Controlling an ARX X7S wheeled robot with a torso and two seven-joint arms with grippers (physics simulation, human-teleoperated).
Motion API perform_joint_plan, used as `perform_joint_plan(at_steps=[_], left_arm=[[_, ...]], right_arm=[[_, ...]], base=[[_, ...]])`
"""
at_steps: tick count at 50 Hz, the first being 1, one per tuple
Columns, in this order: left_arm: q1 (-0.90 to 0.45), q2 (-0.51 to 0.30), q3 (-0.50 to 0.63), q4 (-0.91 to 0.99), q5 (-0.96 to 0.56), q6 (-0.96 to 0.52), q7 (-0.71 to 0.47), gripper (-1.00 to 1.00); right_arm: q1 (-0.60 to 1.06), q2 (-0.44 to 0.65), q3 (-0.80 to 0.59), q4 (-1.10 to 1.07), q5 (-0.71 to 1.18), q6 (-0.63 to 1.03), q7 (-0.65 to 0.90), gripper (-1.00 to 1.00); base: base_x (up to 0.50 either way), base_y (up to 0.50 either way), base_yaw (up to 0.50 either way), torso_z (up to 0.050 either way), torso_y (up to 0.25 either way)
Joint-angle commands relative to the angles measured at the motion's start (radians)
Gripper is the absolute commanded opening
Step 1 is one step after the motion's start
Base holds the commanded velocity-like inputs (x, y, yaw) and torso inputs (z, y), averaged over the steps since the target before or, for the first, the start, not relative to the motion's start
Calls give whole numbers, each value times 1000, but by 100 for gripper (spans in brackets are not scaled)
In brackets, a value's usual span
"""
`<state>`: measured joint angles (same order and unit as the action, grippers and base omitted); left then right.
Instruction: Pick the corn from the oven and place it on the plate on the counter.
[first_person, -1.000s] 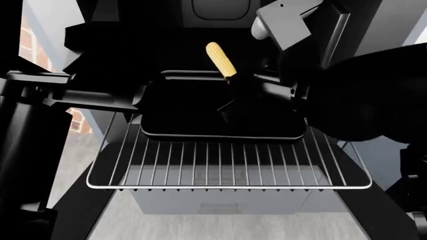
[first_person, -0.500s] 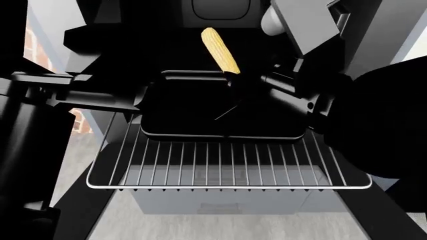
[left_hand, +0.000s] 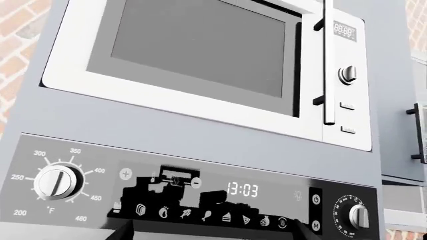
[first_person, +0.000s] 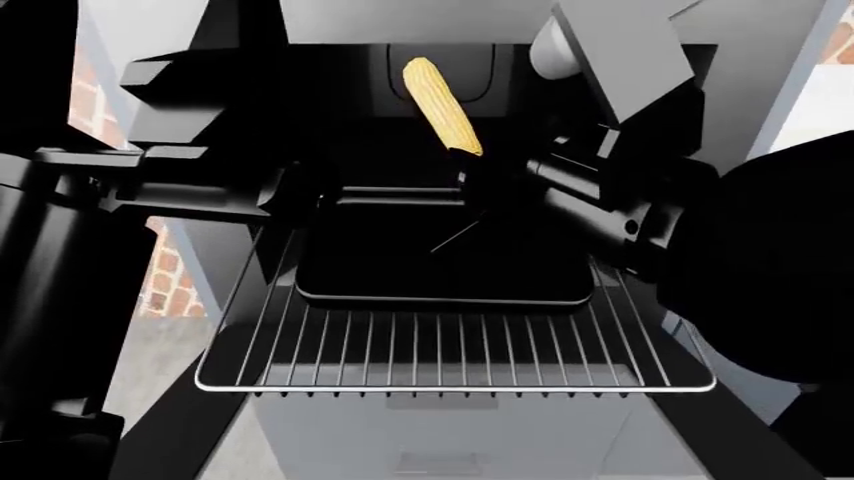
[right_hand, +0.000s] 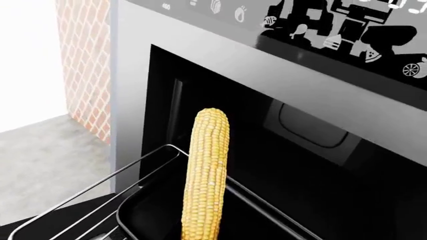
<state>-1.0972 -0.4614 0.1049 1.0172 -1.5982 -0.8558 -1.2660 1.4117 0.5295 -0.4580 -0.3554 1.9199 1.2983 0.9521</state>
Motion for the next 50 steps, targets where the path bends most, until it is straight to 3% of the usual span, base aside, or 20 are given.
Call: perform_joint_plan(at_steps=[1, 16, 25, 50], left_arm=[[8, -1, -2, -3, -3, 11, 4, 100], [-4, -12, 17, 12, 14, -10, -2, 100], [-8, -6, 24, 14, 19, -7, -1, 100], [4, -16, 24, 21, 32, 4, 10, 100]], right_arm=[[8, 4, 2, -4, -17, -4, -3, -100], [4, 6, 4, -8, -48, -20, -18, -100], [14, 11, -1, -2, -61, -23, -17, -100], [16, 15, -18, 13, -42, -49, -9, -100]], base=[[0, 0, 0, 0, 250], [0, 0, 0, 0, 250], [0, -2, 0, 0, 0], [1, -500, 0, 0, 0]])
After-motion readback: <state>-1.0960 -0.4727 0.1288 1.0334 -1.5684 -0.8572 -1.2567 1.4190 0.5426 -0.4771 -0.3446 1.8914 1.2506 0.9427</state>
